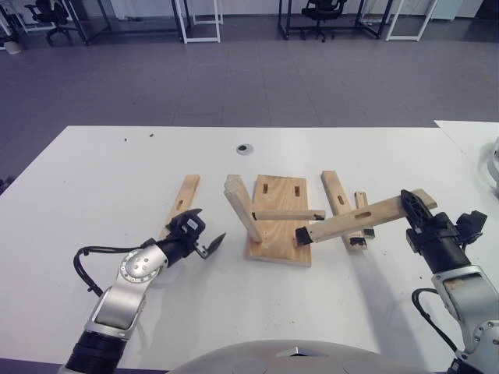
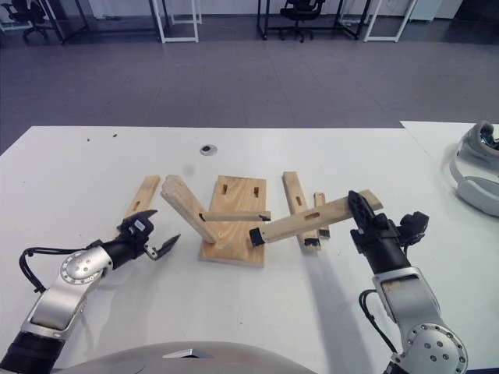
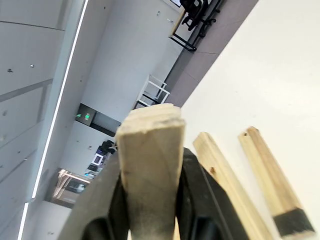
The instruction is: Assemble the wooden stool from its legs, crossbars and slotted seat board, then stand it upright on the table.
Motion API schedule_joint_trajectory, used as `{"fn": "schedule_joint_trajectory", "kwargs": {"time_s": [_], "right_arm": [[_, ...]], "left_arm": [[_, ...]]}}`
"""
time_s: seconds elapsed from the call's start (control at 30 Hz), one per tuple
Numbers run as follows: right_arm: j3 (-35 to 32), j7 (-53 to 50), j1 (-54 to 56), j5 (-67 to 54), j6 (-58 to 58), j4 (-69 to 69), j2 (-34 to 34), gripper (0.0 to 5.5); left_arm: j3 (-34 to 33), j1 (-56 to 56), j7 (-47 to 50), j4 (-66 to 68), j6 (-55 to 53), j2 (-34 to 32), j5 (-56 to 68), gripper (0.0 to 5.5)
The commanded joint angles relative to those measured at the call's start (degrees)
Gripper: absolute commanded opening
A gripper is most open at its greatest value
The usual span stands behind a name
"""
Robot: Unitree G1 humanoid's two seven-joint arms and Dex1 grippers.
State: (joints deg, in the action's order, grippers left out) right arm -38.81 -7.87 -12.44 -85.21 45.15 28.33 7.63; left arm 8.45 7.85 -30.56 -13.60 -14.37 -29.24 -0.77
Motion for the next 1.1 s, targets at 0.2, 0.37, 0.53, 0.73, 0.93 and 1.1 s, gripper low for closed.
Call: {"fn": "schedule_joint_trajectory", "kwargs": {"time_s": [0.2, 0.37, 0.53, 0.73, 0.93, 1.1], "right_arm": [[12.2, -5.5, -1.8, 17.5, -7.3, 9.9, 2.7, 1.01], [16.8, -6.5, 6.6, 25.0, -7.3, 10.2, 10.3, 1.01], [25.0, -1.9, 8.2, 35.9, -7.6, 8.2, 14.8, 1.01], [32.8, 5.3, -1.2, 45.6, -13.1, 8.2, 14.4, 1.01], [36.1, 9.2, -3.0, 52.3, -17.8, 7.2, 15.4, 1.03], [40.9, 13.0, -0.8, 53.8, -15.4, 7.7, 18.2, 1.86]], "left_arm": [[1.1, -2.7, 0.5, -2.6, -4.2, 3.1, 0.2, 5.4], [1.7, -4.6, 0.2, -5.3, -6.4, 6.5, 3.0, 5.4], [4.5, -7.2, 0.3, -7.4, -9.3, 10.6, 5.4, 5.4], [1.9, -10.4, 0.8, -11.6, -14.9, 12.2, 9.9, 5.4], [4.2, -12.0, 2.1, -19.1, -23.1, 13.8, 12.5, 5.4], [6.3, -11.6, 8.0, -21.9, -29.7, 16.7, 11.5, 5.4]]}}
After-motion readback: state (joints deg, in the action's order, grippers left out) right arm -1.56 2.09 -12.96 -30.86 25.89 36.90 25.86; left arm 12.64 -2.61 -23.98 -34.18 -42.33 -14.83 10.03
